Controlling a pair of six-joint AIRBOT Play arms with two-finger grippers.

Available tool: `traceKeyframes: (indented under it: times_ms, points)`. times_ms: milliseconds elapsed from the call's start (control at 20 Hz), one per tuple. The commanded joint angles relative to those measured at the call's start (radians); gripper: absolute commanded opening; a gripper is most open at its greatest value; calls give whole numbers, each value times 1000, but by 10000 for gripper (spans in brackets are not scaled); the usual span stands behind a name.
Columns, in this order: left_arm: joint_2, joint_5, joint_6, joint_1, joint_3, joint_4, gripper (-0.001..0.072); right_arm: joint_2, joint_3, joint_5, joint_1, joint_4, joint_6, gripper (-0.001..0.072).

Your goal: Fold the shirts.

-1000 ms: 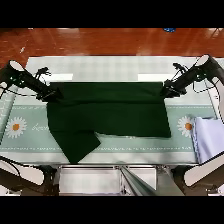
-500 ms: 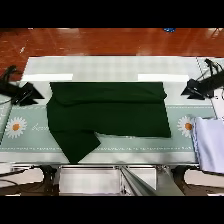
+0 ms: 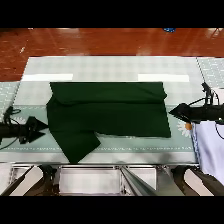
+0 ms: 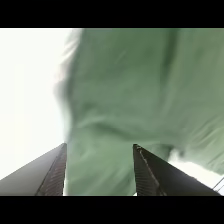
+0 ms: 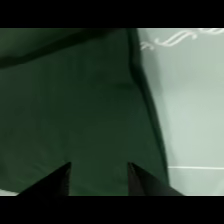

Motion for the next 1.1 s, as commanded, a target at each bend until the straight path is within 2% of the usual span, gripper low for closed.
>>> traceKeyframes:
  times_ms: [0,150,450,500,550,600,700,850,950,1050]
  points:
    - [5,-3,-31,12,-88,81,507,31,-42,0,-1,50,-29,410]
    - [-15,21,-14,-21,-107,28,507,31,-42,3,-1,69,-34,411]
    - [-106,189,-14,-197,-129,-5,506,31,-42,5,-1,139,-32,410]
    - [-127,212,-5,-235,-128,-28,455,31,-42,7,-1,147,-32,411]
    - [-144,215,26,-266,-128,-43,176,31,-39,10,-12,140,-32,410]
    - [-153,213,44,-286,-126,-45,32,31,-34,24,-44,134,-31,410]
    - [-151,191,76,-292,-121,-46,16,31,-28,64,-148,89,-30,411]
    - [-151,162,95,-293,-112,-47,16,31,-51,188,-270,-181,74,411]
    - [-151,161,95,-293,-111,-47,16,30,-103,198,-265,-189,111,411]
    - [-151,161,95,-293,-111,-47,16,29,-151,196,-233,-164,89,410]
